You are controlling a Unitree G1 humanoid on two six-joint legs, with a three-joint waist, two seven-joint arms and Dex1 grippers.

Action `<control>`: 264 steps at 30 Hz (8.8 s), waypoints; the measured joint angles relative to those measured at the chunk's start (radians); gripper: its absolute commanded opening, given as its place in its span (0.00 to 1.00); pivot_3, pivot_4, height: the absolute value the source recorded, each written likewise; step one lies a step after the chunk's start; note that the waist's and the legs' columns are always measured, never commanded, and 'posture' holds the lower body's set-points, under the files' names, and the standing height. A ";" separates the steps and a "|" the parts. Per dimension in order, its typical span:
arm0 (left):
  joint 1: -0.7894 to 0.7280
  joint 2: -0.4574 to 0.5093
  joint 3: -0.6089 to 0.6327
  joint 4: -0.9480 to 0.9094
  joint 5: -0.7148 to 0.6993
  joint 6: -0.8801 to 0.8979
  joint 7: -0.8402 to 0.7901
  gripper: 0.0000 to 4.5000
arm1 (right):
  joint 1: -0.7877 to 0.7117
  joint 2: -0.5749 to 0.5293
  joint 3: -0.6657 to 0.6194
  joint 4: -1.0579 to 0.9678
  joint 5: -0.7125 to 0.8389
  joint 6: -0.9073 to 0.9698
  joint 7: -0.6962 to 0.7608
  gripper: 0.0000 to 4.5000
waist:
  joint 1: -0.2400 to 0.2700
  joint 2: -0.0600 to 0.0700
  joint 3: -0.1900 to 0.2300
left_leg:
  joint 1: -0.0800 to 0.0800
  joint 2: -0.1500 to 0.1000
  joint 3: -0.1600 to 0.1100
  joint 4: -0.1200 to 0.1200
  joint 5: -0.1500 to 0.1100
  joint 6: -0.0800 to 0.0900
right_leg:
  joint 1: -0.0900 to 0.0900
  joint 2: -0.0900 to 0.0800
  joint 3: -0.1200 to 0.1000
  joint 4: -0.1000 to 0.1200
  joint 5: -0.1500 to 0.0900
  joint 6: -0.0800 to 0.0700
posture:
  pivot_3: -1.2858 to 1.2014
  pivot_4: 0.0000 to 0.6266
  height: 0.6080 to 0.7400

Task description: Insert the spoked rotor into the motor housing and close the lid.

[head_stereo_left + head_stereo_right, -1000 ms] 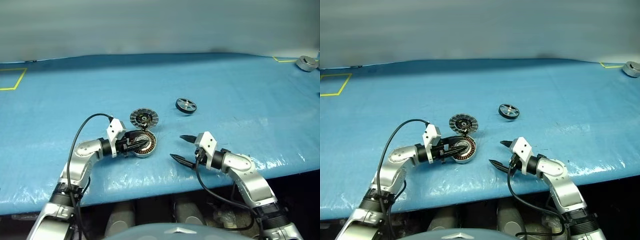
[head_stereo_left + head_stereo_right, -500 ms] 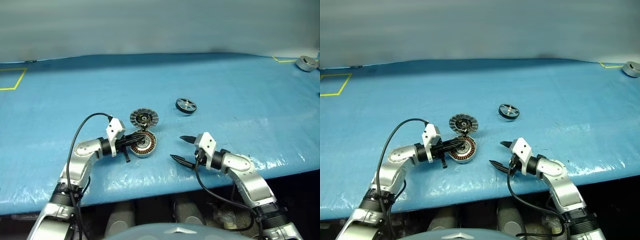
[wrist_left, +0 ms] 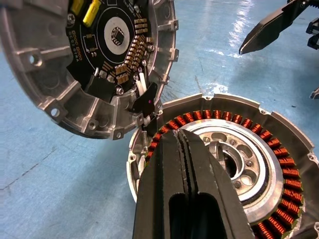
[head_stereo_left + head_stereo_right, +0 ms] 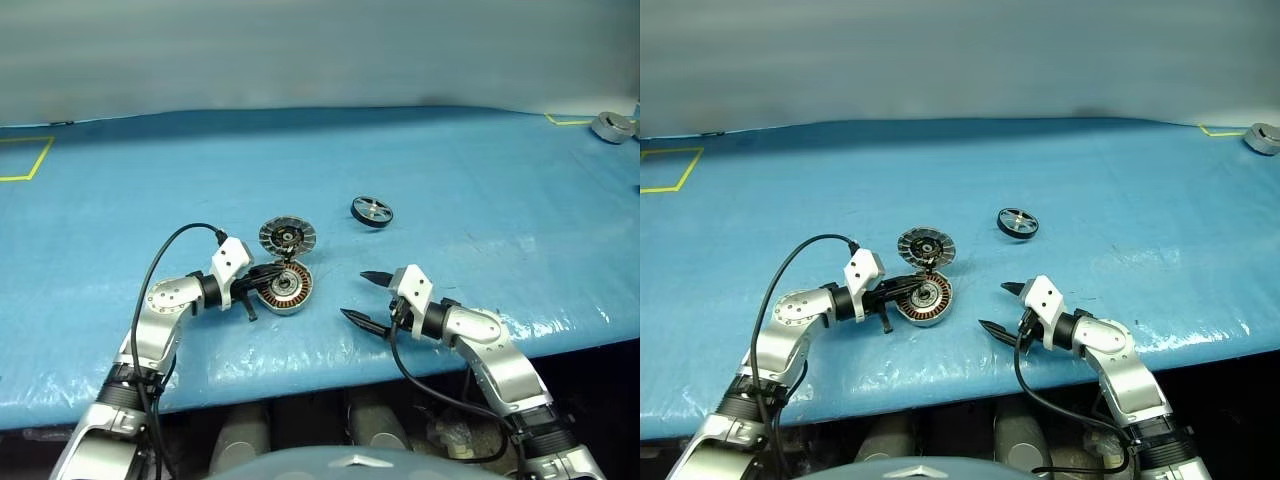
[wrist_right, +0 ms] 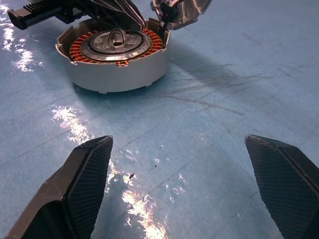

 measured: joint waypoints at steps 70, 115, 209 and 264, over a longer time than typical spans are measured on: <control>-0.030 0.069 -0.077 -0.053 0.006 0.049 -0.091 0.00 | 0.000 0.016 0.003 0.012 -0.012 -0.025 -0.018 1.00 | 0.002 0.000 0.000 | -0.001 0.000 0.000 0.002 0.000 0.000 | 0.000 0.000 0.000 0.000 0.000 0.001 | 0.52 0.24 1.00; -0.053 0.039 -0.067 -0.019 0.032 0.039 -0.075 0.00 | 0.003 0.021 0.003 0.016 -0.003 -0.039 -0.014 1.00 | 0.007 0.000 0.000 | -0.001 0.000 0.000 0.003 0.000 0.000 | 0.001 0.000 0.000 0.000 0.001 0.001 | 0.52 0.24 1.00; 0.077 0.110 -0.020 -0.248 -0.041 0.113 -0.061 0.00 | -0.048 0.068 0.001 0.022 -0.014 -0.029 -0.079 1.00 | -0.004 -0.001 0.001 | 0.007 0.002 0.003 -0.007 0.000 0.000 | 0.002 0.001 0.001 0.000 -0.002 -0.004 | 0.52 0.24 1.00; 0.343 -0.009 0.064 -0.287 -0.036 -0.074 0.165 0.00 | -0.904 0.044 0.038 0.986 -0.333 0.034 -0.112 0.91 | -0.015 0.001 0.004 | 0.007 0.001 0.004 -0.010 -0.001 0.002 | 0.000 0.000 0.003 0.000 0.002 -0.004 | 0.52 0.24 1.00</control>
